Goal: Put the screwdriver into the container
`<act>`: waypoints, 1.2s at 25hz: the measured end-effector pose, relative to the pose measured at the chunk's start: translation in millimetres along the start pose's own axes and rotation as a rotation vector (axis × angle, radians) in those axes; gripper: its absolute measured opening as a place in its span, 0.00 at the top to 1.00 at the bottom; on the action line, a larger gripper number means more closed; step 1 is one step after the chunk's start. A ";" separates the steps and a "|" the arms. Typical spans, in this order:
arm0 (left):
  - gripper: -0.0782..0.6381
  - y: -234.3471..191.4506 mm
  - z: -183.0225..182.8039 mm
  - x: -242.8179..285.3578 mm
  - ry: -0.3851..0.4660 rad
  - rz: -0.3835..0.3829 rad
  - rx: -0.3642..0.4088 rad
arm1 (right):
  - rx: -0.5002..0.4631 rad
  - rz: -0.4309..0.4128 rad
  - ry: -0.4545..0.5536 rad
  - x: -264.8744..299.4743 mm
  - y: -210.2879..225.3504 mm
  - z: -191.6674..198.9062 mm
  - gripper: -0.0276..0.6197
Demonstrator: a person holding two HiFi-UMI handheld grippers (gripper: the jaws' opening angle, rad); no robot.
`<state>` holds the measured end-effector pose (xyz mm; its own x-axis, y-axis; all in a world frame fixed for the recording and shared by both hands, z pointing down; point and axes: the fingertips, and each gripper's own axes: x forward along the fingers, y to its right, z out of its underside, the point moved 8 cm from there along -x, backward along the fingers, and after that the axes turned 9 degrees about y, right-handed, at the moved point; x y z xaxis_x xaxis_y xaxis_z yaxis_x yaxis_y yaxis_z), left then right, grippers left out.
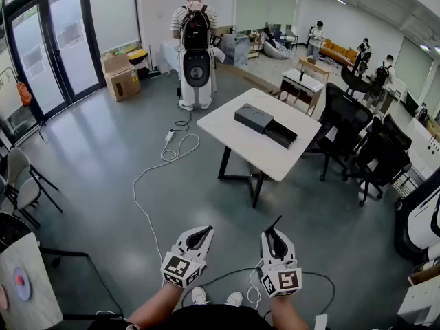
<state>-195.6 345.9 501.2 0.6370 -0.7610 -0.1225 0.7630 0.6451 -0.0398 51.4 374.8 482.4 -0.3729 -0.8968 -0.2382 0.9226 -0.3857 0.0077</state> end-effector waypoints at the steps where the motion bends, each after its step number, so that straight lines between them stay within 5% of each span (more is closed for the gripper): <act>1: 0.88 0.0 -2.0 0.0 0.001 -0.002 0.004 | -0.001 -0.001 0.006 0.1 0.0 -0.8 0.80; 9: 0.88 -10.8 -0.9 -10.1 -0.015 -0.048 0.014 | 0.005 0.001 0.032 5.6 -13.8 -6.1 0.80; 30: 0.88 -60.2 14.5 -12.3 -0.031 0.039 -0.003 | -0.013 0.084 0.021 34.0 -39.9 11.9 0.80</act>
<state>-247.8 315.4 519.5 0.6696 -0.7369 -0.0928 0.7371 0.6746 -0.0386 0.7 357.1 485.6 -0.2920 -0.9212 -0.2573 0.9518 -0.3062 0.0160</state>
